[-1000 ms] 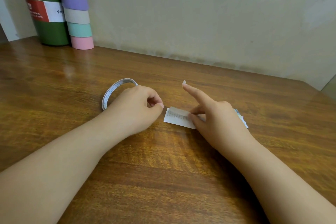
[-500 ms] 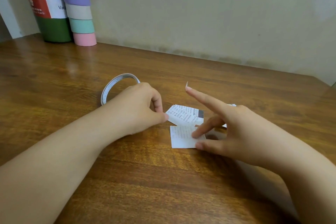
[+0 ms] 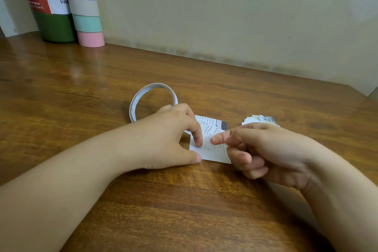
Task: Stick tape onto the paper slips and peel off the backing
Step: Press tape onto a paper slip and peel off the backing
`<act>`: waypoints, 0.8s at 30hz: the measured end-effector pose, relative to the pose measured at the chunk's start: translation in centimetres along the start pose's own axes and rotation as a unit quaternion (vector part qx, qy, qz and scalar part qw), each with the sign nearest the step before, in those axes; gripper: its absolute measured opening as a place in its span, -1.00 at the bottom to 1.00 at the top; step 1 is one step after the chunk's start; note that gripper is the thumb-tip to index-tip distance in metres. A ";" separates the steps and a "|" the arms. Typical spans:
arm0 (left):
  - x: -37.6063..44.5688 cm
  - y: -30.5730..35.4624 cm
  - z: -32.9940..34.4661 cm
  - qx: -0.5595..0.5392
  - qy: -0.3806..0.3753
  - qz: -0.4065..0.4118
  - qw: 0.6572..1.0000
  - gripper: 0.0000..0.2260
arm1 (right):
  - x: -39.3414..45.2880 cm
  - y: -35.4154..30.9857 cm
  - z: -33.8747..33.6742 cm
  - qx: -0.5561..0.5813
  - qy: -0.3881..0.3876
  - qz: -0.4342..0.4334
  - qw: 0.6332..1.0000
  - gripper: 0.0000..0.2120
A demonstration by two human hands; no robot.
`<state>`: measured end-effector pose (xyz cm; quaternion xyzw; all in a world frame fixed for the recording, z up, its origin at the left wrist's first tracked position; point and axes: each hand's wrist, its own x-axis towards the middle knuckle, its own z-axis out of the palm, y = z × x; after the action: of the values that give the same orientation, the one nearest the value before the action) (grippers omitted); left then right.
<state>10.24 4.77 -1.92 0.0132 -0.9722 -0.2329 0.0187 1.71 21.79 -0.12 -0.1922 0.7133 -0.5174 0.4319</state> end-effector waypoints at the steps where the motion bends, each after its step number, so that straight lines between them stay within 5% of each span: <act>1: 0.0 0.0 0.1 0.001 0.002 0.001 1.000 -0.86 | 0.0 0.0 0.0 0.001 -0.006 0.005 1.000 -0.77; 14: 0.0 0.3 -0.3 -0.001 0.028 0.005 1.000 -0.94 | 0.1 -0.1 0.7 -0.061 -0.018 0.019 0.998 -0.78; 19: -0.1 0.3 -0.5 -0.001 0.022 0.016 1.000 -0.91 | 0.2 0.0 0.8 -0.097 -0.016 0.016 0.995 -0.62; 24: -0.2 0.1 -0.5 0.011 0.012 0.027 0.999 -0.89 | 0.4 0.3 0.9 -0.138 0.020 0.006 0.990 -0.77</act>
<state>10.44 4.68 -1.46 -0.0104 -0.9745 -0.2212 0.0370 2.27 21.16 -0.65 -0.2350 0.7876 -0.4154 0.3898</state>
